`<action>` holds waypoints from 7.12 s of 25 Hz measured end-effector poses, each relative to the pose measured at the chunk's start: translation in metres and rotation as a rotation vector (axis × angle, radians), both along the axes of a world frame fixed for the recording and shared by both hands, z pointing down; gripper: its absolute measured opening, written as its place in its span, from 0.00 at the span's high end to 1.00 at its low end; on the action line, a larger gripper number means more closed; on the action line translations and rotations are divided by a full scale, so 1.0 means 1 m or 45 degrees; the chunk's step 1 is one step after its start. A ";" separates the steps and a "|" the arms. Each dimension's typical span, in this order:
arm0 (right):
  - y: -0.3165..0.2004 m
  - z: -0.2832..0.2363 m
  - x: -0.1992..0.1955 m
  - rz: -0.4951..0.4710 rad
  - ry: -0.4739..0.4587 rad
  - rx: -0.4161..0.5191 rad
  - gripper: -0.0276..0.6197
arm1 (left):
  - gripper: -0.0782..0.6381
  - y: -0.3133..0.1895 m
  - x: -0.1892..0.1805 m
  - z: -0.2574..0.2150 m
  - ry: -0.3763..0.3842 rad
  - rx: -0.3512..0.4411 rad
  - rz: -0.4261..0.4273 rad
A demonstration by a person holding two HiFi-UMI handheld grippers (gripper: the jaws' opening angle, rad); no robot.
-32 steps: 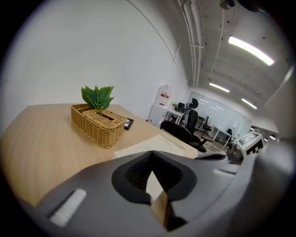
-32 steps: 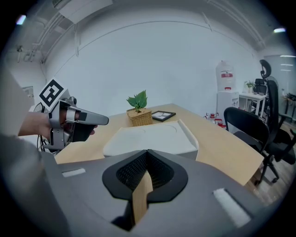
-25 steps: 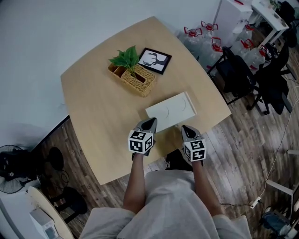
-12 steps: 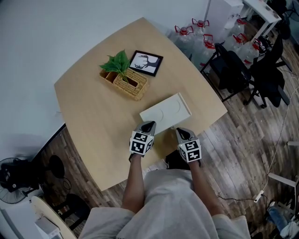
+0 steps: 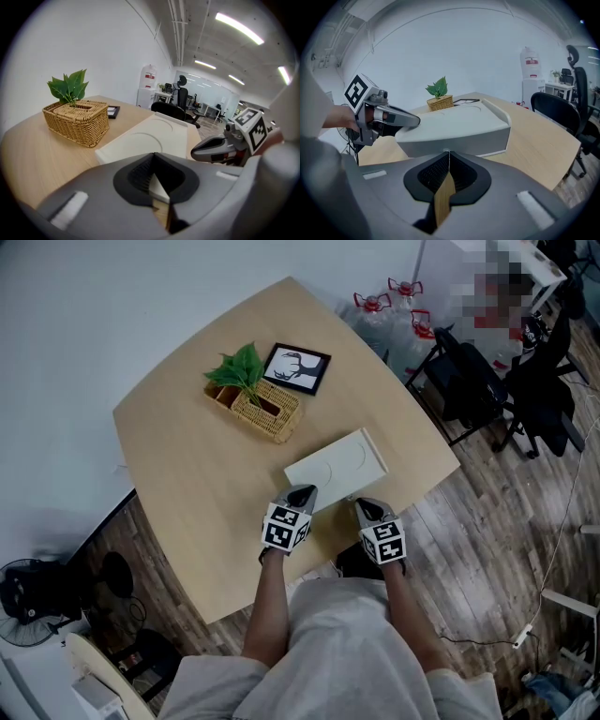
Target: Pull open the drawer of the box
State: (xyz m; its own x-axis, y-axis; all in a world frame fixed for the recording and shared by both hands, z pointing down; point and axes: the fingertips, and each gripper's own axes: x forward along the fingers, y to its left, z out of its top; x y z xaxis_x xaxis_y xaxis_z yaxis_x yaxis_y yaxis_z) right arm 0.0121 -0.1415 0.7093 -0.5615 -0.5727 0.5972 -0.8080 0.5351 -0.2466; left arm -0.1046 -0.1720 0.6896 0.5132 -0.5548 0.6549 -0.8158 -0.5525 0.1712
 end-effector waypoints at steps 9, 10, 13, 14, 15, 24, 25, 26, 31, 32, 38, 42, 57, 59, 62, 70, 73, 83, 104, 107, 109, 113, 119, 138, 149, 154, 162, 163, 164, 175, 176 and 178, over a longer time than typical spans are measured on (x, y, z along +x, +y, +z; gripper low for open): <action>0.005 0.004 -0.008 -0.028 -0.031 -0.026 0.90 | 0.82 -0.001 -0.002 -0.001 0.026 -0.001 -0.010; 0.004 0.004 -0.009 -0.028 -0.033 -0.028 0.89 | 0.82 -0.001 -0.002 -0.002 0.028 -0.003 -0.011; 0.002 0.007 -0.010 -0.027 -0.019 -0.030 0.89 | 0.82 -0.001 -0.001 -0.001 0.034 -0.007 -0.011; 0.001 0.008 -0.011 -0.028 -0.011 -0.031 0.89 | 0.82 -0.001 -0.001 -0.001 0.036 -0.008 -0.011; 0.001 0.008 -0.012 -0.031 -0.004 -0.032 0.89 | 0.82 -0.001 -0.001 -0.001 0.037 -0.009 -0.010; -0.003 0.010 -0.019 -0.045 0.023 -0.026 0.88 | 0.82 -0.001 -0.001 -0.002 0.043 -0.006 -0.003; -0.004 0.010 -0.019 -0.045 0.026 -0.025 0.88 | 0.82 -0.002 -0.002 -0.002 0.043 -0.007 -0.003; -0.004 0.010 -0.019 -0.044 0.029 -0.025 0.88 | 0.82 -0.002 -0.002 -0.002 0.043 -0.007 -0.003; -0.006 0.013 -0.021 -0.044 0.034 -0.030 0.82 | 0.82 -0.002 -0.001 -0.001 0.044 -0.007 -0.003; -0.006 0.013 -0.022 -0.047 0.036 -0.031 0.82 | 0.82 -0.002 -0.001 -0.001 0.044 -0.007 -0.003; -0.008 0.017 -0.024 -0.043 0.105 -0.023 0.82 | 0.82 -0.002 -0.001 0.000 0.044 -0.008 -0.001; -0.010 0.020 -0.022 -0.017 0.120 -0.043 0.82 | 0.82 -0.002 -0.001 0.000 0.047 -0.010 0.000; -0.007 0.019 -0.020 -0.020 0.098 -0.050 0.84 | 0.82 0.000 -0.001 -0.001 0.047 -0.007 -0.013; -0.007 0.019 -0.020 -0.023 0.098 -0.048 0.84 | 0.82 -0.001 -0.001 -0.001 0.047 -0.005 -0.013; -0.008 0.018 -0.022 -0.035 0.105 -0.042 0.84 | 0.82 -0.003 -0.003 -0.002 0.047 0.000 -0.019; -0.002 0.018 -0.018 -0.050 0.107 -0.039 0.84 | 0.82 -0.002 -0.002 -0.001 0.035 -0.008 -0.040; 0.000 0.019 -0.017 -0.055 0.111 -0.039 0.84 | 0.82 -0.003 -0.002 -0.001 0.030 -0.007 -0.048; 0.008 0.021 -0.014 -0.059 0.113 -0.038 0.84 | 0.82 -0.003 -0.004 -0.003 0.059 0.000 -0.047; 0.021 0.019 -0.007 -0.047 0.128 -0.036 0.84 | 0.82 -0.003 -0.003 -0.002 0.063 -0.003 -0.028; 0.024 0.019 -0.006 -0.052 0.132 -0.038 0.84 | 0.82 -0.003 -0.002 -0.002 0.058 -0.005 -0.027; 0.026 0.019 -0.004 -0.052 0.134 -0.041 0.84 | 0.82 -0.003 -0.002 -0.002 0.058 -0.006 -0.029; 0.028 0.020 -0.001 -0.048 0.141 -0.043 0.84 | 0.82 -0.003 -0.003 -0.001 0.055 -0.008 -0.029; 0.032 0.018 0.001 -0.054 0.144 -0.040 0.84 | 0.82 -0.003 -0.003 -0.002 0.052 -0.007 -0.031; 0.048 0.020 0.007 -0.039 0.155 -0.037 0.84 | 0.82 -0.004 -0.002 -0.002 0.070 0.002 -0.022; 0.056 0.020 0.014 -0.029 0.169 -0.042 0.84 | 0.82 -0.004 -0.002 -0.004 0.078 0.008 -0.019; 0.061 0.019 0.015 -0.032 0.176 -0.040 0.84 | 0.82 -0.001 -0.001 -0.004 0.085 0.010 -0.019; 0.065 0.023 0.019 -0.039 0.185 -0.042 0.84 | 0.82 -0.002 0.000 -0.003 0.084 0.012 -0.006; 0.065 0.024 0.019 -0.041 0.188 -0.045 0.84 | 0.82 -0.003 -0.001 -0.003 0.084 0.010 -0.004; 0.066 0.024 0.019 -0.041 0.191 -0.052 0.84 | 0.82 -0.003 -0.001 -0.003 0.085 0.008 -0.004; 0.074 0.019 0.022 -0.051 0.207 -0.054 0.84 | 0.82 -0.003 -0.002 -0.004 0.090 0.015 -0.005; 0.074 0.020 0.023 -0.049 0.206 -0.056 0.84 | 0.82 -0.004 -0.002 -0.004 0.090 0.015 -0.005; 0.076 0.020 0.023 -0.050 0.209 -0.056 0.84 | 0.82 -0.004 -0.002 -0.004 0.089 0.013 -0.005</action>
State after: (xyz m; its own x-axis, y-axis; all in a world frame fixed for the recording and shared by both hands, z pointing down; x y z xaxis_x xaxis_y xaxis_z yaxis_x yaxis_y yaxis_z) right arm 0.0351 -0.0658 0.7291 -0.4761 -0.5236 0.7066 -0.8179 0.5588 -0.1370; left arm -0.1067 -0.1755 0.6857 0.5553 -0.5632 0.6119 -0.8040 -0.5516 0.2219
